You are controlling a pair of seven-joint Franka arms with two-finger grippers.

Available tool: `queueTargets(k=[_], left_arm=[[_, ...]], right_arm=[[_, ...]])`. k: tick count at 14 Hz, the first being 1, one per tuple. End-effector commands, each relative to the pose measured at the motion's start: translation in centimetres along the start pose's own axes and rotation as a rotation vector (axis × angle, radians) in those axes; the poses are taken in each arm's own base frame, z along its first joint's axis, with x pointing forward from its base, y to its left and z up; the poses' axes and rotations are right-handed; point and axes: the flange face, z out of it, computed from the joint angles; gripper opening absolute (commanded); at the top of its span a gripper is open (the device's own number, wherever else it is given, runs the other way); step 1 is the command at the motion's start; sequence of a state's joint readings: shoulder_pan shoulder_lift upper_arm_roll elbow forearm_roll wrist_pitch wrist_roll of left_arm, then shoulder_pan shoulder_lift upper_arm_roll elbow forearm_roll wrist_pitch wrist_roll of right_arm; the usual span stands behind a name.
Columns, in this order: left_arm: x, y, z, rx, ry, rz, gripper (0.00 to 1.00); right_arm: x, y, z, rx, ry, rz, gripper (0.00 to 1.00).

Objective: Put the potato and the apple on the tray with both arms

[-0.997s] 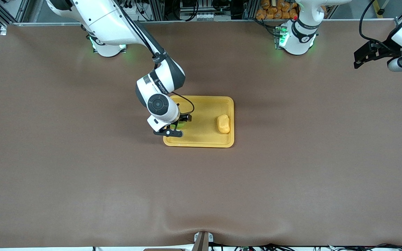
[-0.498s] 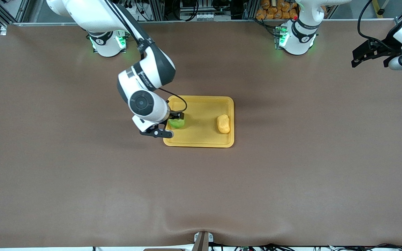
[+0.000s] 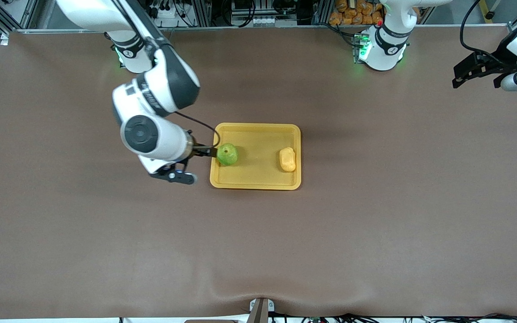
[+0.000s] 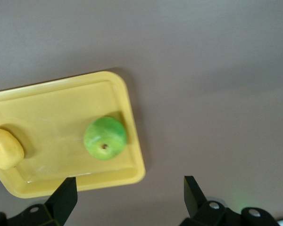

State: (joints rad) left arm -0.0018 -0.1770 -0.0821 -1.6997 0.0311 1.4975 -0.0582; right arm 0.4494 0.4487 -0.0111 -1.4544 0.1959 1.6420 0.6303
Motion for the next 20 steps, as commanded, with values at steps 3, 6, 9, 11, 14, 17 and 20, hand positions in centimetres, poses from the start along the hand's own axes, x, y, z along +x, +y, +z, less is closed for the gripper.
queueTargets(k=[3,6,9,11,14,17,20], left_arm=[[1.4,-0.4,-1.3,-0.007,0.031,-0.015,1.0],[1.8,-0.5,-1.5,-0.01,0.035,-0.017,1.0],[2.9,-0.4,-1.6,-0.012,0.04,-0.014,1.0],[2.9,-0.4,-1.6,-0.013,0.04,-0.015,1.0],[2.9,-0.4,-1.7,-0.013,0.043,-0.015,1.0],[2.9,-0.3,-1.4,-0.011,0.036,-0.014,1.0],[2.9,-0.2,-1.2,-0.01,0.033,-0.012,1.0]], right_arm=[[1.1,4.6,-6.7,-0.12,0.072,0.039,1.0],[2.8,8.0,-10.7,-0.083,0.12,-0.068,1.0],[4.1,11.2,-13.7,-0.038,0.156,-0.077,1.0],[4.7,14.1,-14.8,-0.016,0.139,-0.066,1.0],[6.2,19.0,-16.0,-0.006,0.145,-0.11,1.0],[7.2,23.2,-18.2,0.004,0.188,-0.086,1.0],[8.1,27.1,-18.9,0.031,0.198,-0.045,1.0]])
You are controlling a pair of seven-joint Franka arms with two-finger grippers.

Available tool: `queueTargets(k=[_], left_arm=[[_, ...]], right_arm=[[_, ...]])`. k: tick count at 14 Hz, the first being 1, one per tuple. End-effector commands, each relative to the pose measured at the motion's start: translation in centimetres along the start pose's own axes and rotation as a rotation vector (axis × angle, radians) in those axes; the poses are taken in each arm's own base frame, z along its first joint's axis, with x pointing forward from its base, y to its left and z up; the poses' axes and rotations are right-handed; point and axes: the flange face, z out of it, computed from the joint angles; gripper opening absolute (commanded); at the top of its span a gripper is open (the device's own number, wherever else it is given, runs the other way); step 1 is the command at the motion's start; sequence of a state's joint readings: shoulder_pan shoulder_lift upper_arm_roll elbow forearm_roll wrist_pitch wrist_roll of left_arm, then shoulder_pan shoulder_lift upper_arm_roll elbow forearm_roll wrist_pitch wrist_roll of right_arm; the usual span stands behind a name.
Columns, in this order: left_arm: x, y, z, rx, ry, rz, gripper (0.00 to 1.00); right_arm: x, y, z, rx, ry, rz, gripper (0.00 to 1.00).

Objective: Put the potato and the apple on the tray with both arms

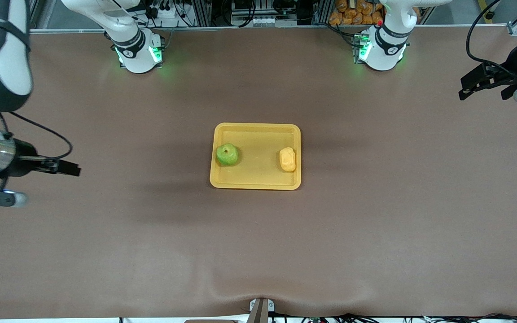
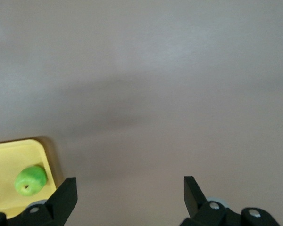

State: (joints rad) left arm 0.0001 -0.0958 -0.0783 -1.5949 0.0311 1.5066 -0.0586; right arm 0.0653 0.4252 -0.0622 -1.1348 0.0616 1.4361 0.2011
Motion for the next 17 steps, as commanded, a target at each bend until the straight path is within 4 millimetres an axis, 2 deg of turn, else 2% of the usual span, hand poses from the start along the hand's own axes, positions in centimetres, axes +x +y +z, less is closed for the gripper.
queueTargets(k=[1,2,3,5,9,13,15,17], left_arm=[[0.1,0.1,-0.4,-0.001,0.0,-0.006,1.0],[0.1,0.2,-0.4,-0.001,0.0,-0.005,1.0],[0.2,0.2,-0.3,-0.001,-0.001,-0.005,1.0],[0.1,0.3,-0.4,-0.001,0.0,-0.002,1.0],[0.1,0.4,-0.3,-0.001,-0.004,0.002,1.0],[-0.1,0.3,-0.4,0.0,-0.007,0.008,1.0],[-0.4,0.2,-0.5,-0.001,-0.008,0.014,1.0],[-0.7,-0.3,-0.8,-0.001,-0.014,0.009,1.0]], right_arm=[[-0.6,1.7,-1.9,0.018,0.022,-0.03,1.0],[-1.1,1.7,-2.8,0.001,0.039,-0.039,1.0],[-1.2,2.6,-3.1,-0.01,0.038,-0.024,1.0],[-1.4,6.6,-4.3,0.026,0.048,0.022,1.0],[-2.3,8.9,-5.1,0.032,0.034,0.022,1.0],[-5.3,9.5,-5.8,0.016,0.024,-0.047,1.0],[-6.1,8.9,-6.0,-0.01,0.029,-0.058,1.0],[-7.9,7.6,-5.7,-0.009,0.054,-0.08,1.0]])
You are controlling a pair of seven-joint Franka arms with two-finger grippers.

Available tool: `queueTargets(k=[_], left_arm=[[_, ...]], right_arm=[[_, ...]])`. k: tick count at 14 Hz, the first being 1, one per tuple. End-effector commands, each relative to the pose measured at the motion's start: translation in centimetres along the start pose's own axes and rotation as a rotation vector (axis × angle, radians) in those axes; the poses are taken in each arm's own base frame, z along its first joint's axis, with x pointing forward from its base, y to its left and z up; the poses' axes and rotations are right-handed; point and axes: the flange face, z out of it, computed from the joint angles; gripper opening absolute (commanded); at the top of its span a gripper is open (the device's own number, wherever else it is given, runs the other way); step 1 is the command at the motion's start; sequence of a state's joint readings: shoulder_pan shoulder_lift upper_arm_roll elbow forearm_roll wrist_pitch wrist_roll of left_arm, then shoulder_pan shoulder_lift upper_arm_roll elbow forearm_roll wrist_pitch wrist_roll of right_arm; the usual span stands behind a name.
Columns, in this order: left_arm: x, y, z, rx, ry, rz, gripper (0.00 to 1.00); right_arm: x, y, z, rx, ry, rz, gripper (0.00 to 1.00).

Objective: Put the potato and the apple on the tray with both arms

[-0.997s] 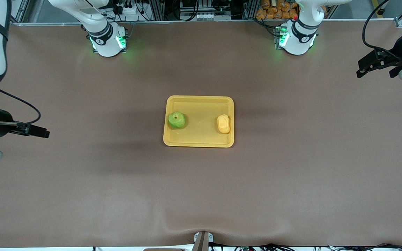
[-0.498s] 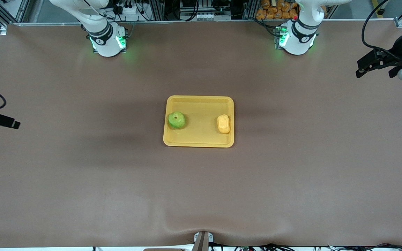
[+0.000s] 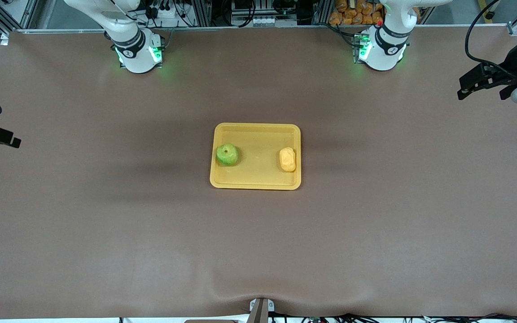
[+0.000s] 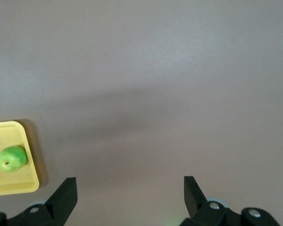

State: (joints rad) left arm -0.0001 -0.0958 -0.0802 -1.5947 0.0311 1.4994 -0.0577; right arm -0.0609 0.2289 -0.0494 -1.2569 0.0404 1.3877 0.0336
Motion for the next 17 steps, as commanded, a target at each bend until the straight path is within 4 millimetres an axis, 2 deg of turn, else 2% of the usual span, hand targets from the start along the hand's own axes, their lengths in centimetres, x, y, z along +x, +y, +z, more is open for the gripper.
queueTargets(k=[1,2,5,8,11,15,17], left_arm=[[-0.8,-0.5,-1.0,-0.001,-0.007,0.004,1.0],[-0.8,-0.5,-1.1,-0.001,-0.006,0.003,1.0],[-0.8,-0.3,-1.2,-0.001,-0.004,-0.007,1.0],[-0.6,-0.4,-1.2,-0.002,-0.001,0.004,1.0],[-0.6,-0.7,-1.6,-0.002,0.006,-0.002,1.0],[-0.4,-0.9,-2.0,-0.003,0.016,-0.007,1.0],[-0.3,-0.8,-1.9,-0.003,0.014,-0.005,1.0]], right_arm=[[-3.7,-1.2,0.8,-0.016,0.039,-0.031,1.0],[-4.3,-1.2,1.4,-0.015,0.041,-0.032,1.0],[-5.8,-1.2,1.0,-0.014,0.047,-0.037,1.0],[-7.2,-1.7,1.9,-0.011,0.083,-0.052,1.0],[-7.0,-1.8,2.0,-0.034,0.093,-0.067,1.0],[-6.9,-1.8,0.5,-0.045,0.128,-0.071,1.0],[-6.9,-2.4,0.3,-0.067,0.133,-0.084,1.0]])
